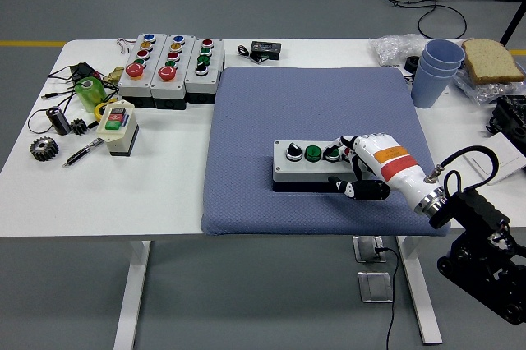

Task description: Pick up the button,place it on the desk,press the button,press the button

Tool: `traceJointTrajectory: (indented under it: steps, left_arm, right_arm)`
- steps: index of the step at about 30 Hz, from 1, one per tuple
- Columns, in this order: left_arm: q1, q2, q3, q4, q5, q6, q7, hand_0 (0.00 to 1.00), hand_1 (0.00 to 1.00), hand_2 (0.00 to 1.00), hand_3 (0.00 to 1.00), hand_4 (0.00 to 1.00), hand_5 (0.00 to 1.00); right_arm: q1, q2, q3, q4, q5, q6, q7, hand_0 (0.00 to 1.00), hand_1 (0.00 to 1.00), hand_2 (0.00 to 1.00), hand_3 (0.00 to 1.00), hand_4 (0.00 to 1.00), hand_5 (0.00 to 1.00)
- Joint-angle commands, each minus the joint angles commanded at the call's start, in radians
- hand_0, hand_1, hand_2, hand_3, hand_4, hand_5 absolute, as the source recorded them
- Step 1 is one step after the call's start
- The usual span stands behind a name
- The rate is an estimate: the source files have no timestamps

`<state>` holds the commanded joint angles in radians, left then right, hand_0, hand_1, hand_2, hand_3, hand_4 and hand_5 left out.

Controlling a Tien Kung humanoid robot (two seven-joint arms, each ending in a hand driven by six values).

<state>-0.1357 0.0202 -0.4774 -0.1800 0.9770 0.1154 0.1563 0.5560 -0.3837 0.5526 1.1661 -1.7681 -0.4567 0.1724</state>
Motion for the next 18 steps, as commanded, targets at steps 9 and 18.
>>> traceJointTrajectory:
  steps: [9,18]
  left_arm:
    - [0.006,-0.002,-0.007,0.000,0.008,-0.001,0.001,0.624,0.659,0.679,0.589,0.342,0.641]
    - [0.009,-0.003,-0.012,0.000,0.019,-0.002,0.003,0.624,0.658,0.679,0.589,0.342,0.643]
  right_arm:
    - [-0.007,0.002,0.014,0.001,0.002,-0.009,-0.001,0.111,0.002,0.160,0.599,0.762,0.239]
    - [-0.005,-0.002,0.031,0.003,0.009,-0.012,0.000,0.108,0.002,0.160,0.598,0.761,0.238]
